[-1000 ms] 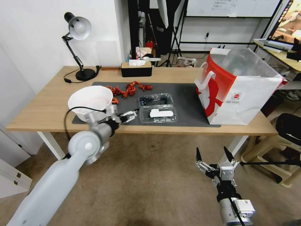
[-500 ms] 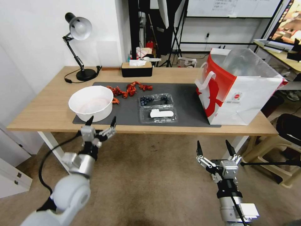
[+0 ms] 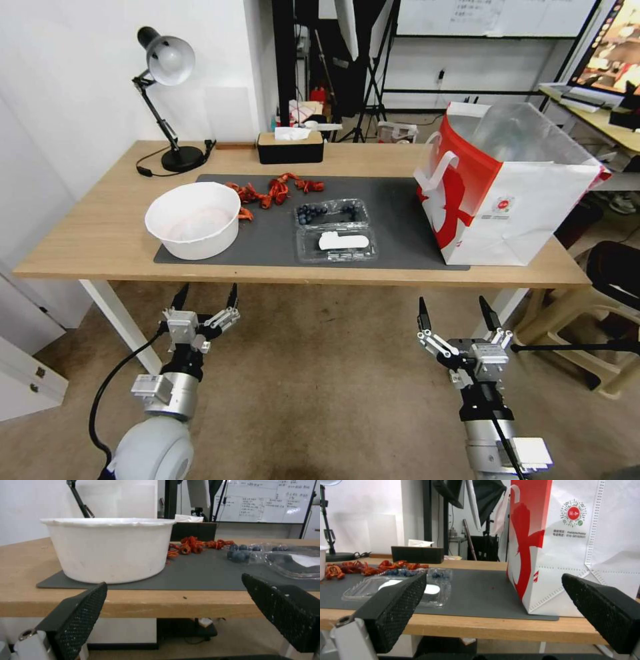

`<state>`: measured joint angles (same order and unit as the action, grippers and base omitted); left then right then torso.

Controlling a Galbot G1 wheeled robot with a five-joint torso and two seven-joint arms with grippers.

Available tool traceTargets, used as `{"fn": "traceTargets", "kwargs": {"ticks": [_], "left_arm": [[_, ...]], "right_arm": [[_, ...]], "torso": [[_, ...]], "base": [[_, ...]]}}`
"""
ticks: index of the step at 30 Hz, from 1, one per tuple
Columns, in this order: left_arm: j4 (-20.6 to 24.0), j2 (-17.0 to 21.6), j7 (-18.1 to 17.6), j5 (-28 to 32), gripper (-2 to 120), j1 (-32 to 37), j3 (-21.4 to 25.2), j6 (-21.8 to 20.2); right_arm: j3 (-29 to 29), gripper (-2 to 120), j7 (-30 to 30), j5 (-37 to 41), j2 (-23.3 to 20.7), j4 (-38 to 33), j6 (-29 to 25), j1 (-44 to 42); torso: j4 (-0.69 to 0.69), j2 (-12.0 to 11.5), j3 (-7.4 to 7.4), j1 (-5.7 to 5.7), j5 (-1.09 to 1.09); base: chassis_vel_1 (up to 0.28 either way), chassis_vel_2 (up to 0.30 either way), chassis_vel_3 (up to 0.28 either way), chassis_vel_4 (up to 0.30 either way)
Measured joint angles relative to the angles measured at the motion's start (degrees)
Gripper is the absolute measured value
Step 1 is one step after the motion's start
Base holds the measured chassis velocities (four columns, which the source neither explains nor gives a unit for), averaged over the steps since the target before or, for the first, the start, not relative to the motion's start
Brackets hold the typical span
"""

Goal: Close the takeout container lid, then place the container into the takeout bag.

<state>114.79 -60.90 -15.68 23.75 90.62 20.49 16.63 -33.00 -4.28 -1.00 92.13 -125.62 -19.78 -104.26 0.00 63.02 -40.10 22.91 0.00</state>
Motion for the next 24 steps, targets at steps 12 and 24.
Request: {"fn": "traceTargets", "kwargs": {"ticks": [12, 24], "left_arm": [[0.03, 0.31, 0.98, 0.10, 100, 0.16, -0.20, -1.28], [7.15, 2.87, 7.33, 24.18, 100, -6.72, -2.88, -17.30]], "right_arm": [[-0.13, 100, -0.02, 0.19, 0.00, 0.32, 0.00, 0.56], [0.01, 100, -0.10, 0.96, 0.00, 1.37, 0.66, 2.02]], "torso": [[0.00, 0.00, 0.00, 0.00, 0.00], [-0.03, 0.00, 0.00, 0.00, -0.01]], "base": [[0.000, 0.000, 0.000, 0.000], [0.000, 0.000, 0.000, 0.000]]}}
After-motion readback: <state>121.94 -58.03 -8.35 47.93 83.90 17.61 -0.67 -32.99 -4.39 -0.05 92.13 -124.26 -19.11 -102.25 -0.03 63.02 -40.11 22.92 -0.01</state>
